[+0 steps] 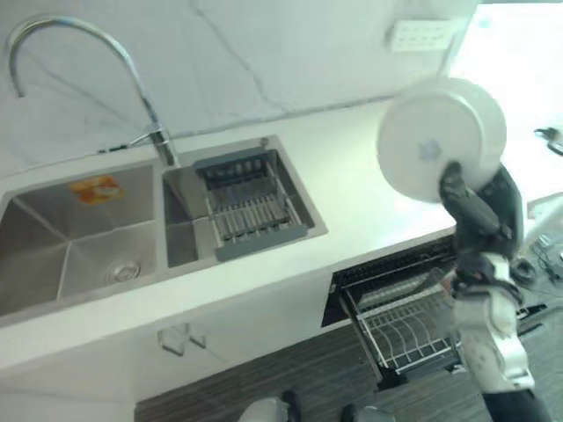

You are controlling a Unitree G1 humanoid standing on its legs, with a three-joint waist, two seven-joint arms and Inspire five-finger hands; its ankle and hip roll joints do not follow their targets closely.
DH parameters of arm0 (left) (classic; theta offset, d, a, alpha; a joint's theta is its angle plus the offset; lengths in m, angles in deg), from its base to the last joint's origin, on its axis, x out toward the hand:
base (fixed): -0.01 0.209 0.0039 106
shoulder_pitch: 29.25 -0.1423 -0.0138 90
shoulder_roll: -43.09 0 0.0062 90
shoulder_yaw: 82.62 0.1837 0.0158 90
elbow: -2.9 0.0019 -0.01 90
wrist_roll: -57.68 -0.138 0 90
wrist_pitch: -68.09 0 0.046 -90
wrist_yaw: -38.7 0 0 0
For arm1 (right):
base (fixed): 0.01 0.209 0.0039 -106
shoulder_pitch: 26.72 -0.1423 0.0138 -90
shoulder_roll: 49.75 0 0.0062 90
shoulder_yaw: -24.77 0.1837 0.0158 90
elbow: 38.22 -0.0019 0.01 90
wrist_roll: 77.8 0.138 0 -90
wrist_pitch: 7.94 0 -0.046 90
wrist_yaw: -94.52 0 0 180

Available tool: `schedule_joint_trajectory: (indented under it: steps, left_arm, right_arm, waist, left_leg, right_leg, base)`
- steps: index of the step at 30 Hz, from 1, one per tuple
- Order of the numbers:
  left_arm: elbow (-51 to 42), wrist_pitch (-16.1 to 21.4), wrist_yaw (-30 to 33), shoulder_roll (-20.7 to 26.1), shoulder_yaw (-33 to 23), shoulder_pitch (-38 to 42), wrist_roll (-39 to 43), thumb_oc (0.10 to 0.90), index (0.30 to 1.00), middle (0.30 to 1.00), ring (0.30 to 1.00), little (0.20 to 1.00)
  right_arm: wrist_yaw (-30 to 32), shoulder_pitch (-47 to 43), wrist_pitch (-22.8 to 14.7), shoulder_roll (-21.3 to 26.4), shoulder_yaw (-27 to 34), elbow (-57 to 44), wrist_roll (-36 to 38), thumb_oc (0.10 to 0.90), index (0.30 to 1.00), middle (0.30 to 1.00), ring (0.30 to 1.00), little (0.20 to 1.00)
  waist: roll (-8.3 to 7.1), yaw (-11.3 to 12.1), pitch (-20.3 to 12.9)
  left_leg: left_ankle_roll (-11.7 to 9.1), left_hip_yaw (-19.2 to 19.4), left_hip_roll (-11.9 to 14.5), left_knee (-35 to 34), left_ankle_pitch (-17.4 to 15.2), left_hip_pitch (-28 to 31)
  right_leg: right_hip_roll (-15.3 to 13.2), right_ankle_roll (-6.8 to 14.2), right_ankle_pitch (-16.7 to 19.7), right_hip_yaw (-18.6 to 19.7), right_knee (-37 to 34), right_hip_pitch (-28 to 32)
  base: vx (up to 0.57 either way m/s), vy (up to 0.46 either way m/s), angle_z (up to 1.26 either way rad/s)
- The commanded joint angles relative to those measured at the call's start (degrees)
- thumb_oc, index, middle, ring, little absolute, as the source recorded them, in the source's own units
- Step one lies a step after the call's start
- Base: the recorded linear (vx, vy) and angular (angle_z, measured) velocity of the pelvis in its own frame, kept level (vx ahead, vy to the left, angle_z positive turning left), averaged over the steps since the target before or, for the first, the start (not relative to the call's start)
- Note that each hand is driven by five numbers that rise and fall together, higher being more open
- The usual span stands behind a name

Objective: Place the dishes in the dishwasher.

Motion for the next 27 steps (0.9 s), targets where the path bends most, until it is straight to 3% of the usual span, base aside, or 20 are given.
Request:
schedule_joint_trajectory:
  steps: [1,10,13,15,27]
  left_arm:
    - [-0.7,0.3,0.2,0.3,1.0,0.8,0.9,0.800,0.900,0.900,0.900,0.900]
    - [-2.2,-1.7,0.4,-0.3,1.7,1.0,-0.1,0.800,0.900,0.900,0.900,0.900]
    - [-2.0,-2.3,0.4,-0.4,2.1,1.7,0.3,0.800,0.900,0.900,0.900,0.900]
    - [-1.6,-2.0,0.4,-0.6,2.2,1.8,0.4,0.800,0.900,0.900,0.900,0.900]
    - [-2.7,-4.1,1.4,0.0,3.5,2.5,0.1,0.800,0.900,0.900,0.900,0.900]
  right_arm:
    - [-6.3,-10.2,-8.2,1.3,4.7,-3.8,2.4,0.400,0.300,0.300,0.300,0.300]
    - [-13.2,-5.0,-6.0,0.4,7.9,1.5,3.0,0.400,0.300,0.300,0.300,0.300]
    - [-17.1,-4.9,-1.3,0.7,5.9,5.4,1.1,0.400,0.300,0.300,0.300,0.300]
    - [-18.6,-5.6,-1.7,0.6,3.7,8.7,-1.5,0.400,0.300,0.300,0.300,0.300]
    - [-9.2,-9.1,-1.7,0.2,-1.2,18.9,-12.8,0.400,0.300,0.300,0.300,0.300]
  waist:
    - [-1.66,0.3,-1.5]
    - [-2.50,-3.0,-0.7]
    - [-2.57,-3.4,-0.8]
    - [-2.54,-3.1,-1.1]
    - [-1.60,-0.8,0.6]
  left_leg:
    - [-4.3,-2.2,3.9,1.4,-6.0,3.7]
    - [-4.9,-0.9,4.5,1.4,-5.8,5.6]
    - [-5.3,-1.1,4.7,1.4,-5.8,5.8]
    - [-5.6,-1.3,4.9,1.4,-5.6,5.7]
    - [-5.6,-3.8,4.9,1.4,-4.3,4.7]
  right_leg:
    - [-1.5,3.5,-2.5,0.8,0.1,1.5]
    - [-0.2,2.8,-2.5,3.3,0.1,1.1]
    - [-0.1,2.7,-2.6,3.8,0.1,0.8]
    - [-0.1,2.6,-2.7,3.9,0.1,0.8]
    - [0.2,1.2,-3.1,0.5,0.1,2.7]
  base:
    - [-0.01,-0.058,-0.30]
    - [-0.03,-0.038,-0.24]
    - [-0.03,-0.035,-0.19]
    - [0.00,-0.019,-0.10]
    - [0.01,-0.012,0.06]
